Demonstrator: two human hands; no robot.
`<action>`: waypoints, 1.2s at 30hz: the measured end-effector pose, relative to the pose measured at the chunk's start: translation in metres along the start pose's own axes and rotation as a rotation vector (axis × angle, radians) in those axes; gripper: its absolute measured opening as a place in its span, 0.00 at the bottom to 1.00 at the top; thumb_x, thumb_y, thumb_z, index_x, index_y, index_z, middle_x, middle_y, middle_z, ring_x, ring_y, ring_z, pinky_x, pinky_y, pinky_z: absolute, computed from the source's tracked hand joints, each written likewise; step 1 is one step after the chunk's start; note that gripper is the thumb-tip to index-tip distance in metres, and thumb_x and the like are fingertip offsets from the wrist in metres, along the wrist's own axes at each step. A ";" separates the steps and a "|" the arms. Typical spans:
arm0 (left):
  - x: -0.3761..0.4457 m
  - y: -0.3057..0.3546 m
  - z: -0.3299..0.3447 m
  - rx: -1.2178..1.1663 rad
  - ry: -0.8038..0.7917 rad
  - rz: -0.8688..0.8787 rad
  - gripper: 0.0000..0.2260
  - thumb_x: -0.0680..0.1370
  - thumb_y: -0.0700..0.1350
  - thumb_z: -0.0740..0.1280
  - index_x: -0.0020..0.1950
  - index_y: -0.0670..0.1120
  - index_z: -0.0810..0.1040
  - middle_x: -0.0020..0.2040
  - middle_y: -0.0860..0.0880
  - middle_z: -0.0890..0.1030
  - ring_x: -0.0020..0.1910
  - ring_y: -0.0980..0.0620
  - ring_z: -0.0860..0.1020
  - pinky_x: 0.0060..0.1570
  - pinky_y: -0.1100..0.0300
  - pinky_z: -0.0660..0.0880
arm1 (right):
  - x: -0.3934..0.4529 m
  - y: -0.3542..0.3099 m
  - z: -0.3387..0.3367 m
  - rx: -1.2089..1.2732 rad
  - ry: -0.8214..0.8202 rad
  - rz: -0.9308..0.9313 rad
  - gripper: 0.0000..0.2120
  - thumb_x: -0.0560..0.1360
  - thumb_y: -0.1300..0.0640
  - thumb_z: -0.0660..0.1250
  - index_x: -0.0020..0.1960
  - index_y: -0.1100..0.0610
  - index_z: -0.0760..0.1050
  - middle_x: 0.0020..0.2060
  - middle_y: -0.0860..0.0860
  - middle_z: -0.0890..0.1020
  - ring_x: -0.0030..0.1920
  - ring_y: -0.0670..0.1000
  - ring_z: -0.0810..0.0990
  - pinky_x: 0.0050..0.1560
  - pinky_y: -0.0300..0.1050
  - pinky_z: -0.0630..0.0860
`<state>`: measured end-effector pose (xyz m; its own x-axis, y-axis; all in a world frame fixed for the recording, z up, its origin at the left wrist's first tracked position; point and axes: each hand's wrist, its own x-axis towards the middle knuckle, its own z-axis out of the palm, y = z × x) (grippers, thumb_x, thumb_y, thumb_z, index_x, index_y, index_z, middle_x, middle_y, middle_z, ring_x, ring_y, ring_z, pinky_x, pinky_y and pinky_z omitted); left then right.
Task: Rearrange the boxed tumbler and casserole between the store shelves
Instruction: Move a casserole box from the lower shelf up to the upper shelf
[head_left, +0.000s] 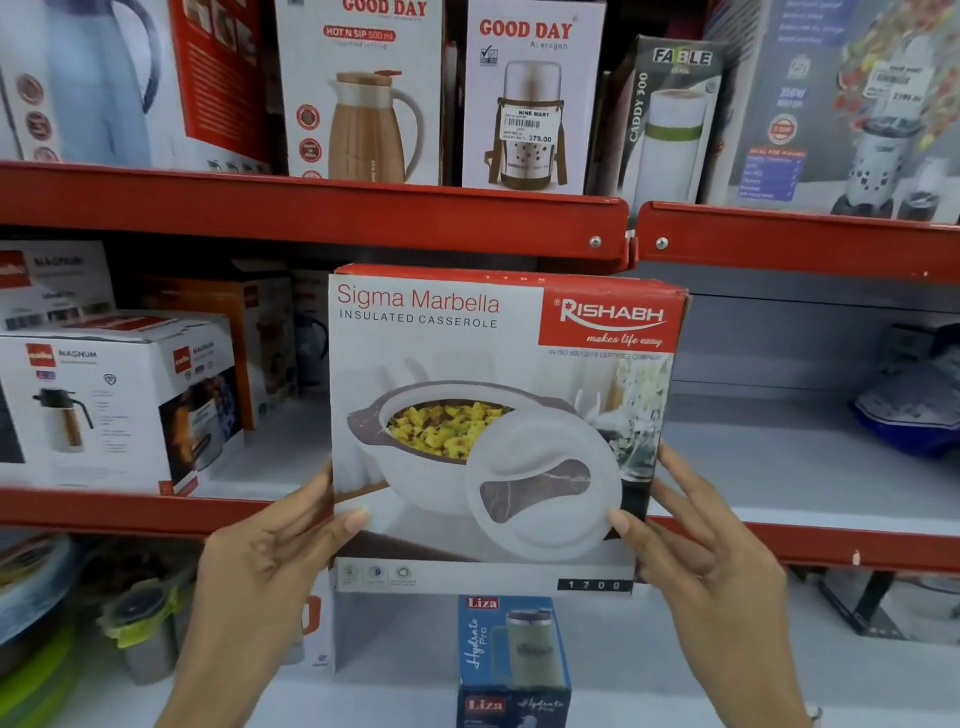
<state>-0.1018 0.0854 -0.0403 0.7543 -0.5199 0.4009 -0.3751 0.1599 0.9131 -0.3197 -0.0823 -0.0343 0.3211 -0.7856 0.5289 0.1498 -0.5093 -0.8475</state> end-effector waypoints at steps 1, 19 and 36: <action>0.005 -0.008 -0.001 -0.012 0.036 0.019 0.20 0.66 0.41 0.73 0.54 0.60 0.76 0.33 0.75 0.77 0.41 0.78 0.74 0.44 0.75 0.76 | 0.005 0.004 0.006 -0.016 -0.013 -0.007 0.30 0.65 0.55 0.73 0.63 0.36 0.72 0.58 0.43 0.82 0.48 0.41 0.84 0.42 0.47 0.83; 0.110 -0.084 -0.015 0.005 0.199 0.111 0.22 0.70 0.39 0.73 0.62 0.47 0.74 0.57 0.49 0.78 0.50 0.73 0.74 0.53 0.74 0.73 | 0.073 0.094 0.124 -0.077 -0.031 -0.097 0.30 0.73 0.60 0.70 0.66 0.35 0.64 0.65 0.41 0.76 0.60 0.32 0.74 0.63 0.47 0.76; 0.117 -0.107 -0.021 0.101 0.172 0.092 0.21 0.69 0.41 0.73 0.61 0.43 0.75 0.57 0.41 0.80 0.45 0.71 0.77 0.56 0.60 0.77 | 0.069 0.106 0.133 -0.232 -0.013 -0.097 0.29 0.72 0.53 0.69 0.71 0.45 0.65 0.55 0.25 0.68 0.47 0.21 0.71 0.58 0.54 0.79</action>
<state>0.0378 0.0253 -0.0902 0.7922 -0.3544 0.4968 -0.4922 0.1102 0.8635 -0.1571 -0.1436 -0.0939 0.3275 -0.7255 0.6053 -0.0378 -0.6502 -0.7588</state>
